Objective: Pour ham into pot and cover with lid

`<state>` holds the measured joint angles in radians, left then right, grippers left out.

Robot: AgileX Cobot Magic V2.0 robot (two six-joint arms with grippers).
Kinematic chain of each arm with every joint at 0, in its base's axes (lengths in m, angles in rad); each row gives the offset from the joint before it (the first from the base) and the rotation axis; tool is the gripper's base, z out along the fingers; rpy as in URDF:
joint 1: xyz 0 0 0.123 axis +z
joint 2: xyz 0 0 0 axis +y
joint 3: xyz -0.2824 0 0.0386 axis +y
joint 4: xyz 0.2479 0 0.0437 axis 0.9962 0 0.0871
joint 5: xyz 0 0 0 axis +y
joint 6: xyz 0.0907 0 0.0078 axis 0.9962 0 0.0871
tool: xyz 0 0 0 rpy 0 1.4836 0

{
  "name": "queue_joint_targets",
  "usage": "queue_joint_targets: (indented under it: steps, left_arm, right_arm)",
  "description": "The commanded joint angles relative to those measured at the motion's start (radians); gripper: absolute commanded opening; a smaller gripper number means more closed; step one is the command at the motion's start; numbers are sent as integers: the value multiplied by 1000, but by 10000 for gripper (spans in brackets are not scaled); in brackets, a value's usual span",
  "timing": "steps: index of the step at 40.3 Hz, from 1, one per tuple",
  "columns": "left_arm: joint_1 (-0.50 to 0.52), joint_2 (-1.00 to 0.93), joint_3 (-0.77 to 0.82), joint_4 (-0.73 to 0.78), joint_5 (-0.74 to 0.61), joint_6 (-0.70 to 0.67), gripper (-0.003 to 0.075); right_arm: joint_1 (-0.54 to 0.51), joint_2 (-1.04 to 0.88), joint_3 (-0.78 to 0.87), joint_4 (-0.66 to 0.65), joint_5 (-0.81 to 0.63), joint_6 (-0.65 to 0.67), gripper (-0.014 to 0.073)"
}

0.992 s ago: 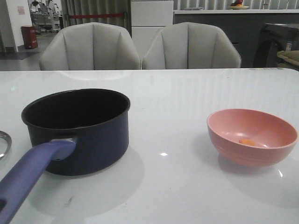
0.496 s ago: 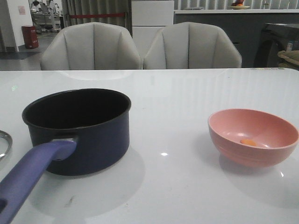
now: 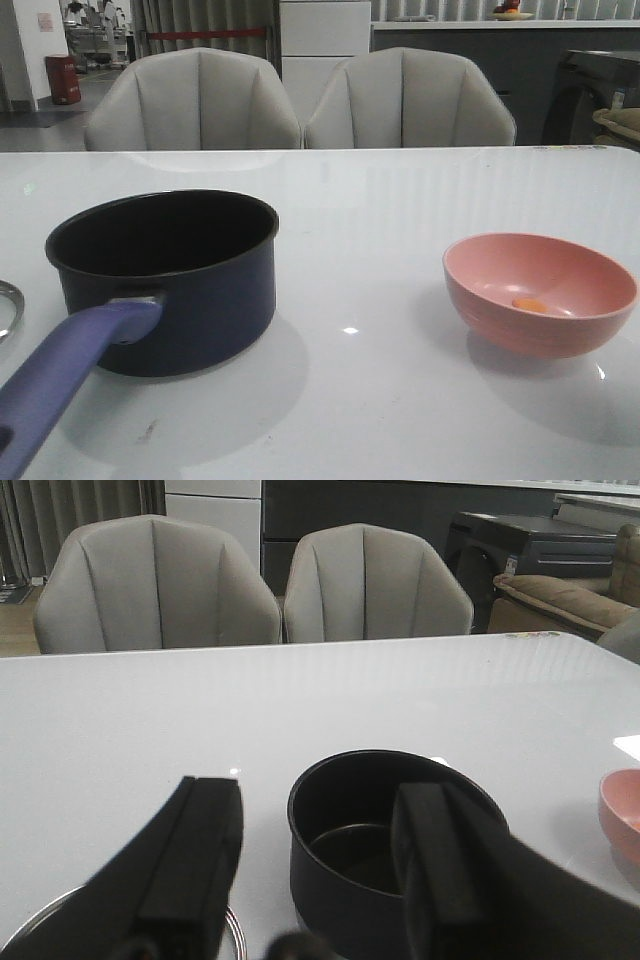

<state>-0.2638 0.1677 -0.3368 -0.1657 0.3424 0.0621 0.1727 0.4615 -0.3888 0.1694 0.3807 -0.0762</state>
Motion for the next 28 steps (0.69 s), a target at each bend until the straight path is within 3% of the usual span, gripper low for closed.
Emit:
queue_joint_targets:
  steps: [1,5,14,21,28]
  left_arm:
    - [-8,10,-24,-3,-84,2,385]
    - [-8,10,-24,-3,-85,2,385]
    - [-8,10,-24,-3,-87,2,385]
    - [-8,10,-24,-3,-87,2,385]
    - [-8,10,-24,-3,-87,2,385]
  right_arm:
    - [-5,53,-42,10,-69,8,153]
    - [-6,118,-60,10,-47,27,190]
    - [-6,319,-180,10,-21,100,470]
    - [-53,499,-293,9,45,137,489]
    - [-163,720,-448,9,212,133,486]
